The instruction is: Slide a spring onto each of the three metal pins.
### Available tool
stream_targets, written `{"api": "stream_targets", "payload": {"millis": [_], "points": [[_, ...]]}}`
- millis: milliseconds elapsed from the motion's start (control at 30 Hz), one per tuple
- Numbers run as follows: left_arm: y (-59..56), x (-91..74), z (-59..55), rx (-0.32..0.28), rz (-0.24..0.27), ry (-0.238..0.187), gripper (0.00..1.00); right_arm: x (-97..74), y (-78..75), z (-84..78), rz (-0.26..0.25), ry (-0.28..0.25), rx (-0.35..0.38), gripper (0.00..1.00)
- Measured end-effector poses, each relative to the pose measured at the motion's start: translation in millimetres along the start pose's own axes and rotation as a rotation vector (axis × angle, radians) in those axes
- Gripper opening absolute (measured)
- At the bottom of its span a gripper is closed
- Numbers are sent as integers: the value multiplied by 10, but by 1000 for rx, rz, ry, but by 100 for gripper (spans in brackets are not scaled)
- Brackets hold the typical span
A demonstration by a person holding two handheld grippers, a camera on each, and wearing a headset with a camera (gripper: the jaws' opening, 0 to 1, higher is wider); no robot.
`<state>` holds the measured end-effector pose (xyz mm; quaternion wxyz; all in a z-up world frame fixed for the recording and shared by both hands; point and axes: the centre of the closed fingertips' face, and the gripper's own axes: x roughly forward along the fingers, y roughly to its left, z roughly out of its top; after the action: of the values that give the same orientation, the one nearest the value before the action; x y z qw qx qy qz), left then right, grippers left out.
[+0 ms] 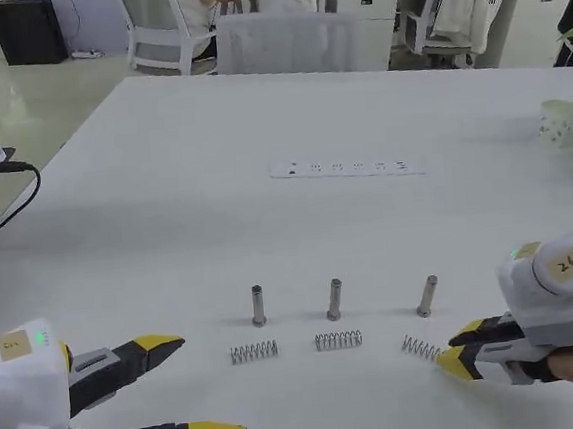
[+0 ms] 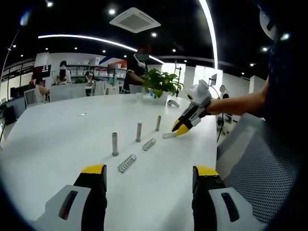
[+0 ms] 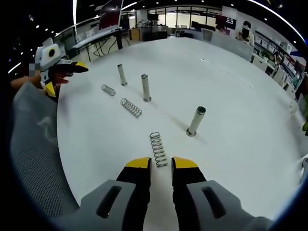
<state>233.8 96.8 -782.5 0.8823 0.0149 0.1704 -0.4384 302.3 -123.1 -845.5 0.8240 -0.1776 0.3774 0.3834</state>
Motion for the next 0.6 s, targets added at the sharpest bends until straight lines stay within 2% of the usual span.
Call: {"api": "stream_targets", "payload": {"millis": [233, 600], "points": [[7, -4, -9, -5, 2, -2, 68, 48, 13, -35, 4, 28, -30, 14], [22, 12, -43, -14, 3, 1, 67, 67, 10, -88, 18, 29, -31, 14]]}}
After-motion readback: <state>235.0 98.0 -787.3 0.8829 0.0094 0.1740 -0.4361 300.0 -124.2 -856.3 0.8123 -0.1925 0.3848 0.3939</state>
